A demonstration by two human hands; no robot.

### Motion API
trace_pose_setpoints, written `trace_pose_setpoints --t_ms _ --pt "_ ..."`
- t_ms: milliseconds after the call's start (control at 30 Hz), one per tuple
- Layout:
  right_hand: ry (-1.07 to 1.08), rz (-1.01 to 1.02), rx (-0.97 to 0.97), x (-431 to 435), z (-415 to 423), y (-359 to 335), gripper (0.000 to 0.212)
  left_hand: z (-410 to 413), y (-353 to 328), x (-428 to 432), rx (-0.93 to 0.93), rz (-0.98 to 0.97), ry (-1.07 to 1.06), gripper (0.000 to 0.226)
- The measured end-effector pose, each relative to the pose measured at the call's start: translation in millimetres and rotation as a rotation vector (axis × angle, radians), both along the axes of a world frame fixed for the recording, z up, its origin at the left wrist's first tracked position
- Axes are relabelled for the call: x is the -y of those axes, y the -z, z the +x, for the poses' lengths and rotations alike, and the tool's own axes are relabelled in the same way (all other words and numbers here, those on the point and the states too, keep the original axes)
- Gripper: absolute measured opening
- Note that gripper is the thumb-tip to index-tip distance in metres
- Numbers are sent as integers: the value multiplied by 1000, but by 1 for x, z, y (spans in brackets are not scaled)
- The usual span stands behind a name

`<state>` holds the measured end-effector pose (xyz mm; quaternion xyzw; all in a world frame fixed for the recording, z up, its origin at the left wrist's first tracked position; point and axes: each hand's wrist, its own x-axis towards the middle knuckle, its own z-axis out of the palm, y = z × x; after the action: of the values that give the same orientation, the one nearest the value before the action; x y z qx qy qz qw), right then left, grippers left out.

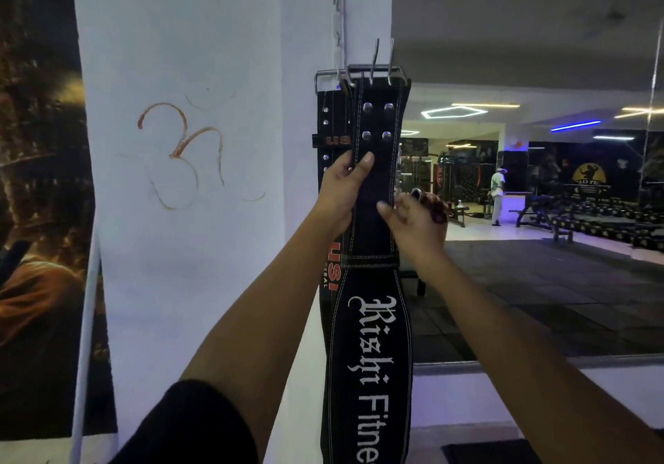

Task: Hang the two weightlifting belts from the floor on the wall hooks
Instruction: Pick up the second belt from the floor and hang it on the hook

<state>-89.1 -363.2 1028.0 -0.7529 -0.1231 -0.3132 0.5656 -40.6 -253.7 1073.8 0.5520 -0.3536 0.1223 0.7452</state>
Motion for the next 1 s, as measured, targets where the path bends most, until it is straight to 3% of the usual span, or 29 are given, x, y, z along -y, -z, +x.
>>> trace_pose_setpoints --t_ms 200,400,600,800,933,1000 --pt "-119 72 -72 5 5 53 22 7 -6 3 -41 -53 -52 32" --pt "-220 25 -168 17 15 80 45 15 -8 2 -77 -74 -68 16" --pt "-215 114 -49 14 19 67 45 13 -4 6 -70 -85 -55 25" --pt "-211 75 -144 22 19 99 54 16 -6 4 -90 -98 -66 21" --pt "-144 189 -47 15 20 72 53 17 -2 8 -78 -88 -64 24" --pt "-130 242 19 10 18 49 43 19 2 9 -72 -78 -42 17"
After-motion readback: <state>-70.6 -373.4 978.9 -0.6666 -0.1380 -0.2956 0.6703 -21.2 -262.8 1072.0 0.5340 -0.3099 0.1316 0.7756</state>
